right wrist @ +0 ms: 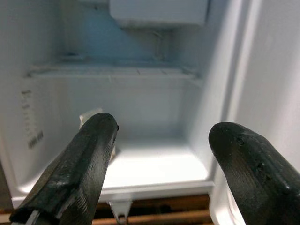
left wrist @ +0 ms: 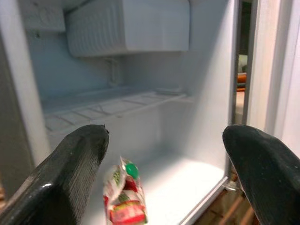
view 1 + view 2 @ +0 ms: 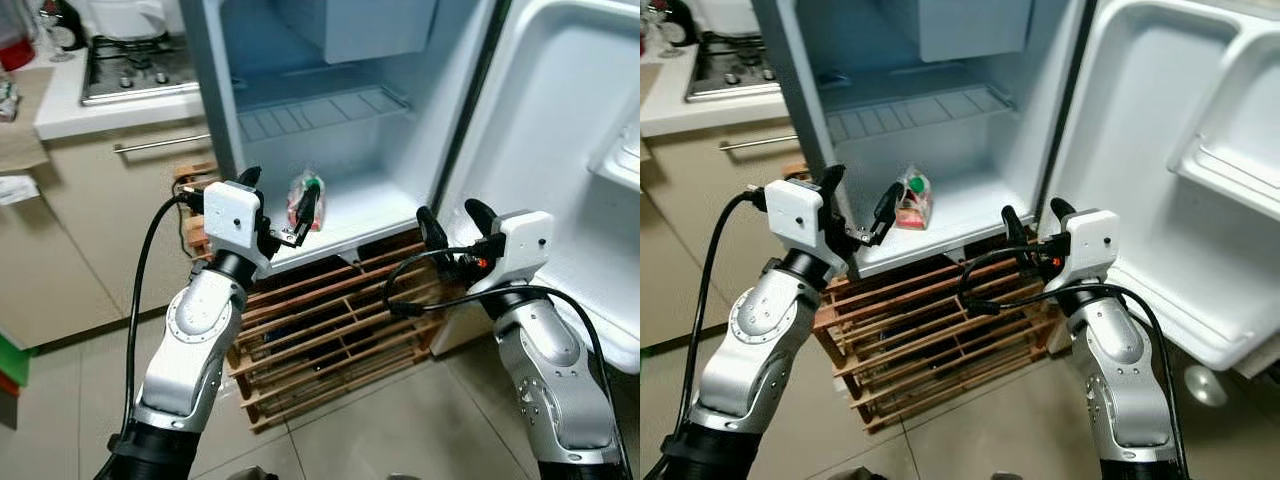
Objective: Restocking fridge
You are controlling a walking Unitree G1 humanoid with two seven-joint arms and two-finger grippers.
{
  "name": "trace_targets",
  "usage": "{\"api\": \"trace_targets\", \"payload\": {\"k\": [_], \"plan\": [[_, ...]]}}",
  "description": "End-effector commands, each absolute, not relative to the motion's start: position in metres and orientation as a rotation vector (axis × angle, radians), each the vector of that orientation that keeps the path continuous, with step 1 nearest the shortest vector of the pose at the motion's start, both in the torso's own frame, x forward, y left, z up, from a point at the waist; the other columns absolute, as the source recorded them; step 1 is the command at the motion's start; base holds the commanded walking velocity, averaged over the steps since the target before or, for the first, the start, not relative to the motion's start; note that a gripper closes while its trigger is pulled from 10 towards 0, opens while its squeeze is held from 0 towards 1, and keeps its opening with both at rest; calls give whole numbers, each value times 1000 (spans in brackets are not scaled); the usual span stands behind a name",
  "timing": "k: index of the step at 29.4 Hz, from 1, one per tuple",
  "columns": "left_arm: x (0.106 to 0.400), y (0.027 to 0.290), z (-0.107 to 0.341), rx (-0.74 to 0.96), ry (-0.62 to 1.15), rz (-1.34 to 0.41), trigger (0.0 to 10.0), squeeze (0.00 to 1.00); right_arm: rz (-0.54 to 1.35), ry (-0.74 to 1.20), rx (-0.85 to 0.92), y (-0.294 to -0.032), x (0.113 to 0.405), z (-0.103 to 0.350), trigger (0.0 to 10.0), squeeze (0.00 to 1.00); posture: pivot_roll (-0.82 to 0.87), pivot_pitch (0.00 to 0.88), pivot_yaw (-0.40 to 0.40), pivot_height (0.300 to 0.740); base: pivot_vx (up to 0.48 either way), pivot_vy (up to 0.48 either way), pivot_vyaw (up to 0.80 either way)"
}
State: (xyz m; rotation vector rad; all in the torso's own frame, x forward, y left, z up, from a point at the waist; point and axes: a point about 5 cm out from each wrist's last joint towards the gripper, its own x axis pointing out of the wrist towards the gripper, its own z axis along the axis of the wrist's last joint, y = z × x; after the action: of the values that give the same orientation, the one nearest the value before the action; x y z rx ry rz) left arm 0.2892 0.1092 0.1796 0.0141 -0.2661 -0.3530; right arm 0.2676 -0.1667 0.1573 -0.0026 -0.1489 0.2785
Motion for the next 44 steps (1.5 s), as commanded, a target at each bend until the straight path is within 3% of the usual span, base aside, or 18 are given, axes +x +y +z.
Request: {"api": "trace_targets", "payload": {"k": [1, 11, 15, 24, 37, 44], "plan": [[292, 111, 178, 18, -247, -333, 10000, 0, 261, -156, 0, -169, 269, 158, 10000, 0, -181, 0, 23, 740, -259, -296, 0], [293, 101, 171, -11, -234, -313, 10000, 0, 241, -133, -27, -178, 263, 156, 10000, 0, -209, 0, 5, 740, -25, -58, 0], [290, 97, 166, -1, -233, -316, 10000, 0, 248, -120, -50, -181, 261, 154, 10000, 0, -221, 0, -16, 740, 0, 0, 687], [285, 103, 152, -14, -209, -254, 10000, 0, 335, -55, -46, -166, 260, 138, 10000, 0, -170, 0, -64, 740, 0, -480, 735], [295, 120, 155, 64, -204, -235, 10000, 0, 307, -95, -25, -163, 271, 134, 10000, 0, -127, 0, 17, 740, 0, 0, 109], [295, 117, 153, 55, -186, -263, 10000, 0, 297, -90, -15, -160, 268, 128, 10000, 0, -139, 0, 32, 740, 0, -421, 0]]}}
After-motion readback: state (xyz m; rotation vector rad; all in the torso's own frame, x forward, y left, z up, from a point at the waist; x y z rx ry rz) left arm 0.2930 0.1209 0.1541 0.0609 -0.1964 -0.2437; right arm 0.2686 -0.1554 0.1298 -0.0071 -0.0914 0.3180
